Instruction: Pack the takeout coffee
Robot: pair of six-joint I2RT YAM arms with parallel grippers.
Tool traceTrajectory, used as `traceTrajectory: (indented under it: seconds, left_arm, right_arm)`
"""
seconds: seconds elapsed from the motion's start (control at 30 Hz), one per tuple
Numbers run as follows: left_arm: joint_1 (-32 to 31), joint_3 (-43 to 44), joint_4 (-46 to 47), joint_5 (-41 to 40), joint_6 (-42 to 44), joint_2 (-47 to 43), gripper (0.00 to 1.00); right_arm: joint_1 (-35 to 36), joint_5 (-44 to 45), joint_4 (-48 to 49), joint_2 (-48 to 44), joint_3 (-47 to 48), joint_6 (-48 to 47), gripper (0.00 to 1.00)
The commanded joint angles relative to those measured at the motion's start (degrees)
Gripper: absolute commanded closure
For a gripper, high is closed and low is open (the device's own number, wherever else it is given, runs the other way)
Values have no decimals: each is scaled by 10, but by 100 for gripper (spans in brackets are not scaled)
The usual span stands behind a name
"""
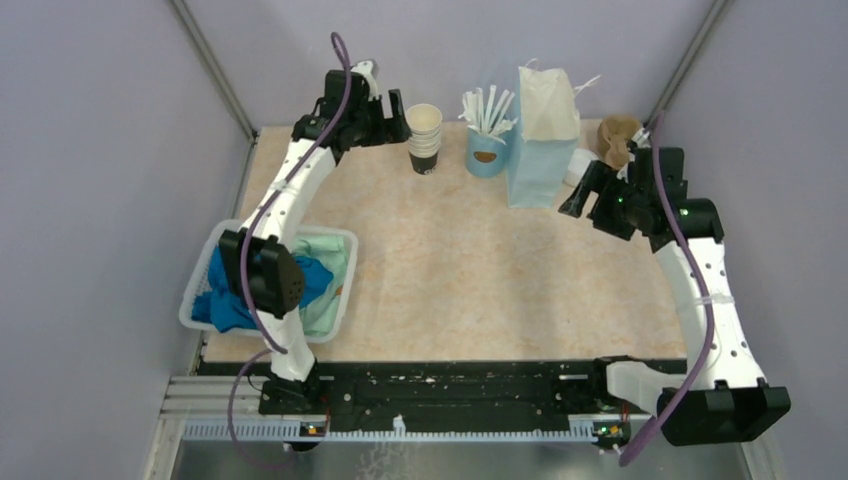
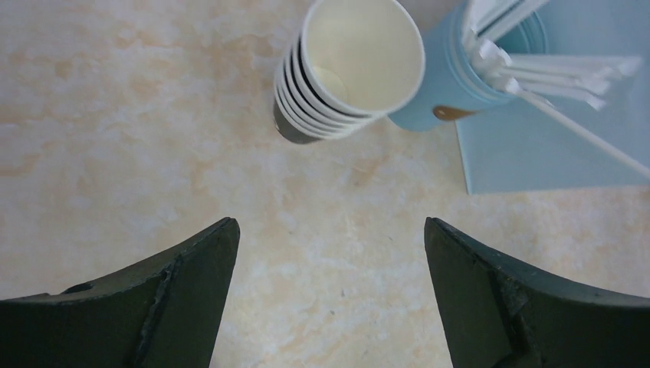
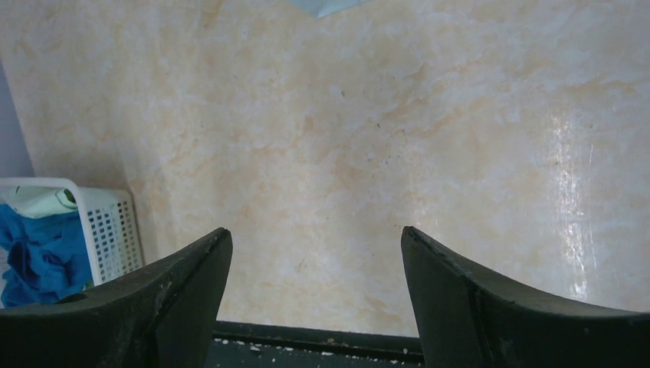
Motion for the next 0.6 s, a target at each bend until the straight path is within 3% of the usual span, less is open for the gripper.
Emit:
traceTrajectory:
  seconds: [0.0,0.2,0.27,0.57]
  left_arm:
    - [-6,105,4,-92,17,71,5]
    - [-41,214,19,-164,69,169,13]
    - [-50,248,19,-183,78,199,20]
    - [-73,279,44,-237,109,241,32]
  right_arm:
    - [-3,-6,-47,-68,16,-13,19]
    - [-4,20,-95,-121,-2,-39,18]
    - [-3,14,-101,-125,-6,-43,18]
    - [-4,-3,-127,-120,-13,-71,18]
